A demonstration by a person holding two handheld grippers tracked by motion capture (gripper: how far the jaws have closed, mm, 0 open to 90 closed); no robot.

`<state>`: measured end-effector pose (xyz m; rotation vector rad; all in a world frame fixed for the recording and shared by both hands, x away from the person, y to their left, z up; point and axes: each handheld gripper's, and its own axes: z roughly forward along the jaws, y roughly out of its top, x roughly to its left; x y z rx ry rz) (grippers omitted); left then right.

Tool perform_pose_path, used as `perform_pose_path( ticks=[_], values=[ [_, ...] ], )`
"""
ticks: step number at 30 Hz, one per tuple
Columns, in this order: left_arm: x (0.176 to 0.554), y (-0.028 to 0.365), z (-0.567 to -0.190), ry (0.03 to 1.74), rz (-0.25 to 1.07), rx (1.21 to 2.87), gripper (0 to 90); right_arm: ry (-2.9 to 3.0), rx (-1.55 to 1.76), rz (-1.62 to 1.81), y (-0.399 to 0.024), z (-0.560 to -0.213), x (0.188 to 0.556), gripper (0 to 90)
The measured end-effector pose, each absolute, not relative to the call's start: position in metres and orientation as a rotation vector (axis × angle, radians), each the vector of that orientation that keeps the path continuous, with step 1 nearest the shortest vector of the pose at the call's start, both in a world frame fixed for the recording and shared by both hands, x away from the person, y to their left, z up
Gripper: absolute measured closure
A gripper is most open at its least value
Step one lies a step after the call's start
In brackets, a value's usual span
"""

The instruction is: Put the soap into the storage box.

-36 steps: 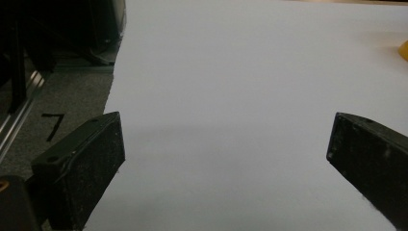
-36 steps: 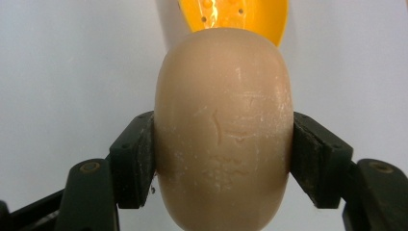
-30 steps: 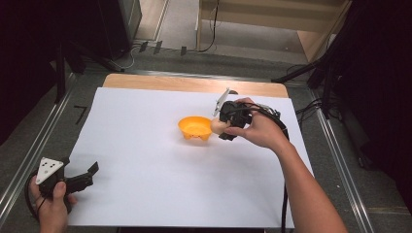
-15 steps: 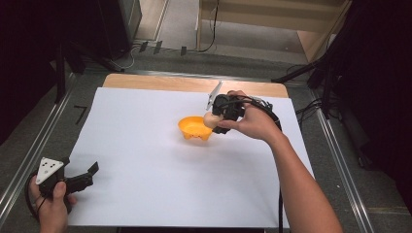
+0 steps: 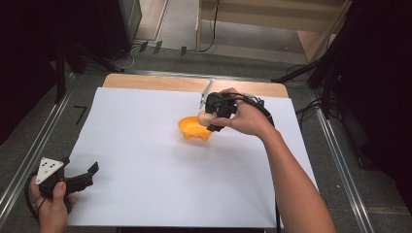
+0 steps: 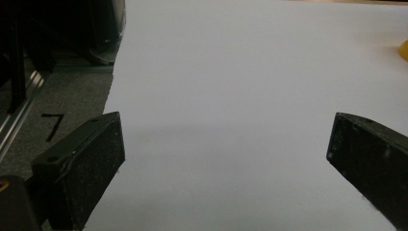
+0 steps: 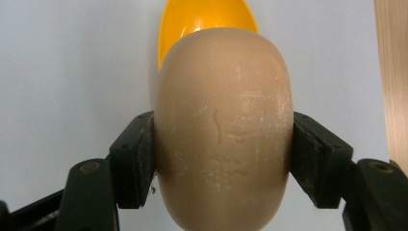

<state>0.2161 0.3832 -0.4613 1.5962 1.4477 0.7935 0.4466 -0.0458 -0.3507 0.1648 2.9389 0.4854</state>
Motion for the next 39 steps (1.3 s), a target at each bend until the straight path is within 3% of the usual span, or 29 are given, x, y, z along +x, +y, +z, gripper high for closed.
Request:
perform_pose_path(
  ticks=[39],
  values=[
    [0.216, 0.384, -0.461, 1.447, 0.787, 1.589, 0.5, 3.062, 0.166, 0.428, 0.0, -0.387, 0.473, 32.7]
  ],
)
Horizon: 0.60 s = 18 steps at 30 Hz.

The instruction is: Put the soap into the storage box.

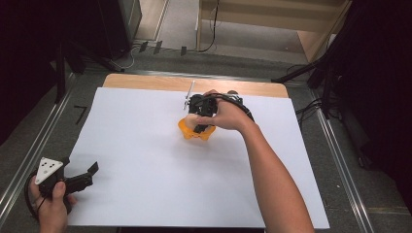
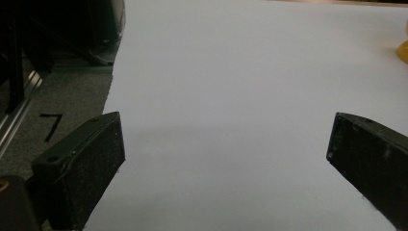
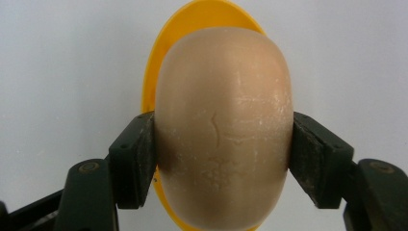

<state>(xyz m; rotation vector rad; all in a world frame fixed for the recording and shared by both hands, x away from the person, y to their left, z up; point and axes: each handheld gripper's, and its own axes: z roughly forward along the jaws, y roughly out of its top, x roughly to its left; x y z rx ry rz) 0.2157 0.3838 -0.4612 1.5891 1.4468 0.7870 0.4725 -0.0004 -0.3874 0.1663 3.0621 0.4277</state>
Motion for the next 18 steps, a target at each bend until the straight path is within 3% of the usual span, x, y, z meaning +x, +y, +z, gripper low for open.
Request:
perform_pose_path(
  ticks=[3, 18],
  values=[
    [0.216, 0.384, -0.461, 1.447, 0.787, 1.587, 0.5, 3.061, 0.166, 0.448, -0.001, -0.387, 0.473, 35.5],
    [0.216, 0.384, -0.461, 1.449, 0.789, 1.587, 0.5, 3.011, 0.342, 0.611, -0.031, -0.374, 0.462, 26.9]
  ],
)
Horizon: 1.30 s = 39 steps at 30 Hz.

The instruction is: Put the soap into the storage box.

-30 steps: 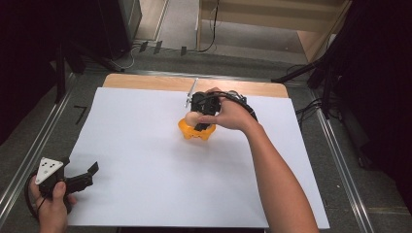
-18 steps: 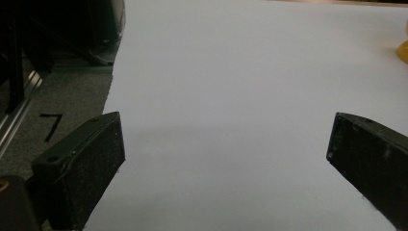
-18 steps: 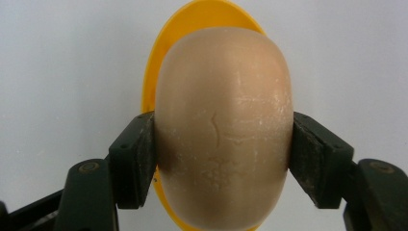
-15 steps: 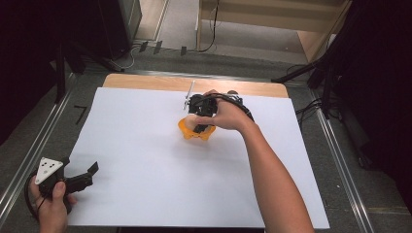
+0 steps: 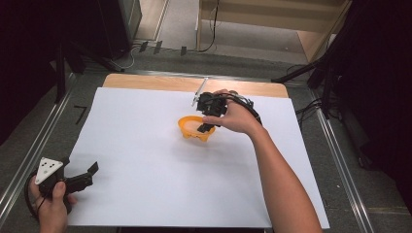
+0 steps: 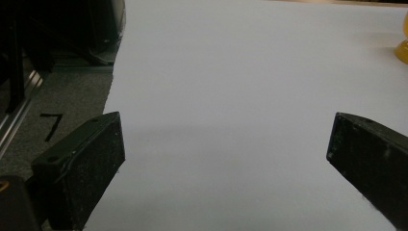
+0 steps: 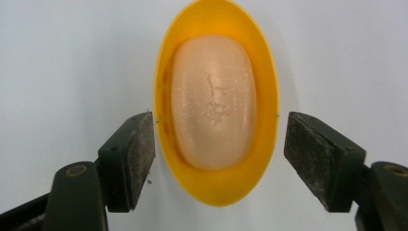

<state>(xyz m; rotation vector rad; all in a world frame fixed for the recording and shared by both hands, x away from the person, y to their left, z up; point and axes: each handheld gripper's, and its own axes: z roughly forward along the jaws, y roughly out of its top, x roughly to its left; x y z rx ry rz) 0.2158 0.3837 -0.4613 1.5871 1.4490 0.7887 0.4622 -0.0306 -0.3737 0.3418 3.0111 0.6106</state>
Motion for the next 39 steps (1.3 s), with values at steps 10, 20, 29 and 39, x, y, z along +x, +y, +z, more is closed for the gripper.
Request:
perform_pose_path(
  ticks=[10, 20, 29, 39],
  values=[
    [0.216, 0.383, -0.461, 1.449, 0.794, 1.594, 0.5, 2.834, 0.662, 0.782, -0.081, -0.373, 0.438, 13.0],
    [0.216, 0.383, -0.461, 1.452, 0.797, 1.59, 0.5, 2.643, 0.952, 0.933, -0.128, -0.39, 0.413, 0.0],
    [0.216, 0.383, -0.461, 1.457, 0.8, 1.599, 0.5, 2.493, 1.062, 1.05, -0.17, -0.403, 0.388, 0.0],
    [0.216, 0.383, -0.461, 1.457, 0.802, 1.601, 0.5, 2.285, 1.186, 1.175, -0.217, -0.425, 0.346, 0.0]
  ],
)
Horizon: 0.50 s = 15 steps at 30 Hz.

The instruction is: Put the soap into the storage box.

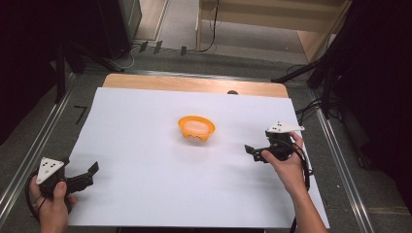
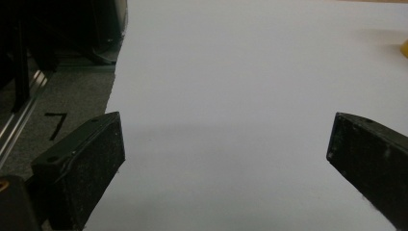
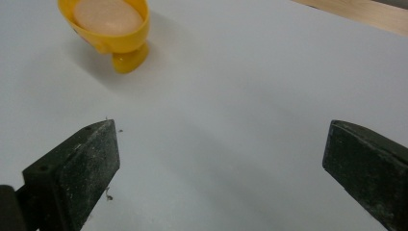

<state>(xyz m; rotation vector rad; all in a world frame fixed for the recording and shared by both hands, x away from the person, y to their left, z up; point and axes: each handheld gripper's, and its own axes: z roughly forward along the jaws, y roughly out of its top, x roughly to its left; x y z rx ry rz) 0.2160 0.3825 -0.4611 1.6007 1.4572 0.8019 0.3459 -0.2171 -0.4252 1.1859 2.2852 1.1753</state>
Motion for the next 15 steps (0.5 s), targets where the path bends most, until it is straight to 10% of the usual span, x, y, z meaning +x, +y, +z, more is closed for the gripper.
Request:
perform_pose_path(
  ticks=[15],
  values=[
    [0.216, 0.383, -0.461, 1.457, 0.799, 1.594, 0.5, 2.127, 1.262, 1.249, -0.256, -0.456, 0.297, 0.0]
  ],
)
